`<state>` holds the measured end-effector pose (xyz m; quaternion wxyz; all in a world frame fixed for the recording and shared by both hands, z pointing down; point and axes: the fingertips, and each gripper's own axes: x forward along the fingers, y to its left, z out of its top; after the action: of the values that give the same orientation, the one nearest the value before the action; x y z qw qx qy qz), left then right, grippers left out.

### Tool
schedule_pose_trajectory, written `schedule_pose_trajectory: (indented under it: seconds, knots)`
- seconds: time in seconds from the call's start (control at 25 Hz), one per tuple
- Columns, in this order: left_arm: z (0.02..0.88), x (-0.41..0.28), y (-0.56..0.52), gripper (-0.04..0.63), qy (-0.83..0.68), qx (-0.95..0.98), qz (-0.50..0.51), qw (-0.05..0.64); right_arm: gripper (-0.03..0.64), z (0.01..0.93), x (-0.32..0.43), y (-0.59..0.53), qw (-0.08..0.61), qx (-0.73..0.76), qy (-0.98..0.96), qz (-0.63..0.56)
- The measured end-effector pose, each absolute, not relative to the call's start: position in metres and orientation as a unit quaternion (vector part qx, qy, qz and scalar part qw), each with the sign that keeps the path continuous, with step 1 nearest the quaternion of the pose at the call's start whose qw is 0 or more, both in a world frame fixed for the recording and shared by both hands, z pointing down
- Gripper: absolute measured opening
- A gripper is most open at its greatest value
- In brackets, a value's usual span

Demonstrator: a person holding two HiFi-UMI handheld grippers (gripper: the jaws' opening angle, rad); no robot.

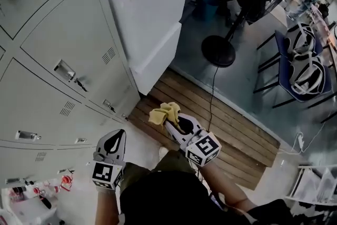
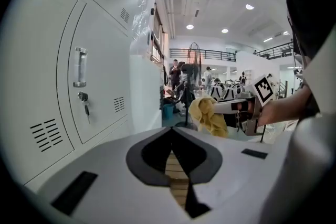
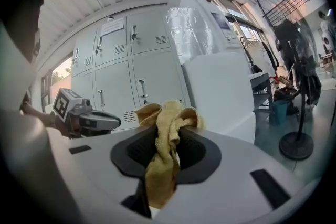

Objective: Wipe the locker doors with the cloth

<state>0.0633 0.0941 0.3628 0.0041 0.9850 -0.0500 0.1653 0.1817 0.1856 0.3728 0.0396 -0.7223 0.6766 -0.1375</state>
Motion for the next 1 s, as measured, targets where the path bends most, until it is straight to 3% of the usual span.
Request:
schedule_pose_trajectory:
  seconds: [1.0]
  knots:
    - [0.413,0.003,-0.034,0.008,-0.16,0.965,0.192,0.078,0.101,0.449,0.216,-0.021,-0.04,-0.701,0.696,-0.151]
